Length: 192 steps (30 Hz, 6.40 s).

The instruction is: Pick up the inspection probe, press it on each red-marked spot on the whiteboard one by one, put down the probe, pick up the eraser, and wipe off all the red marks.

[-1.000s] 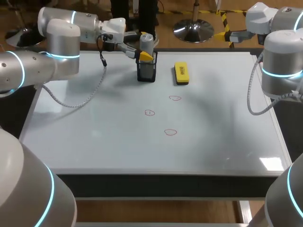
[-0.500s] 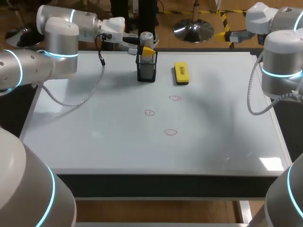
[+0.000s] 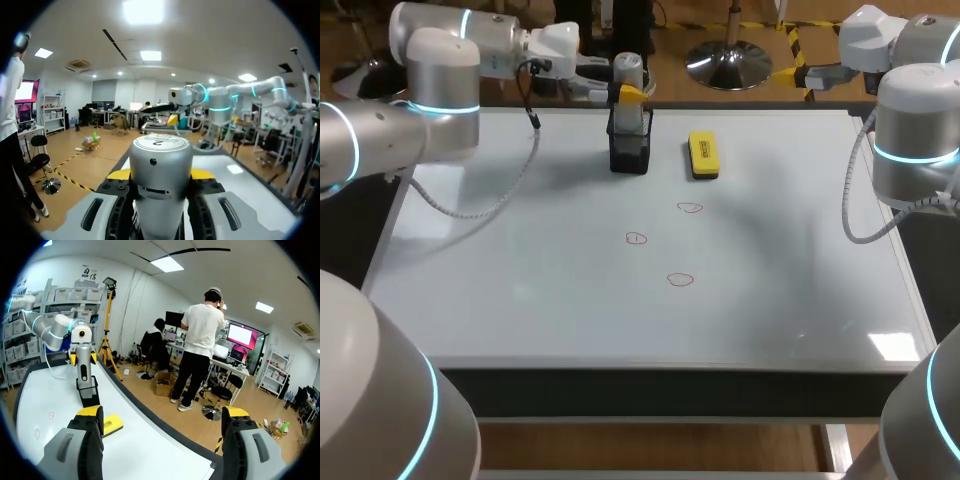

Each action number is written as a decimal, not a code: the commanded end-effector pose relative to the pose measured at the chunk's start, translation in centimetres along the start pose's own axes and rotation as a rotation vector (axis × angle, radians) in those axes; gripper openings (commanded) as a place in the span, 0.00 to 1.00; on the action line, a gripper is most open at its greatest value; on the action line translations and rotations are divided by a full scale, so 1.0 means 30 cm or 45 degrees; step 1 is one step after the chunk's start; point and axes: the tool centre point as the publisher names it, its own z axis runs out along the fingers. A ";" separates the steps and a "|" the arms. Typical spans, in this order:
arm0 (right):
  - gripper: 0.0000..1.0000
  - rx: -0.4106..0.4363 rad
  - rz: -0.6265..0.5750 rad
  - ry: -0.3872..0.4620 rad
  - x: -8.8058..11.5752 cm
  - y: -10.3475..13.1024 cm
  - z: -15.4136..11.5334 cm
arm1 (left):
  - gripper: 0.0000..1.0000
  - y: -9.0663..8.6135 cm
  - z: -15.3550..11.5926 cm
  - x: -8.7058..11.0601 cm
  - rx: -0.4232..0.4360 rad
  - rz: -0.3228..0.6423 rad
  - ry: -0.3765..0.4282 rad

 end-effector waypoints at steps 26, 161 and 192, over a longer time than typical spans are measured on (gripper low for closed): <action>1.00 0.001 0.000 0.001 -0.002 0.000 0.001 | 0.00 -0.265 -0.060 0.036 0.027 -0.013 -0.089; 1.00 1.267 -1.110 0.911 0.101 -0.119 0.306 | 0.00 -0.028 -0.710 0.120 -0.020 0.003 -0.563; 1.00 0.544 -2.018 1.791 0.249 -0.291 0.415 | 0.00 -0.028 -0.710 0.120 -0.020 0.003 -0.563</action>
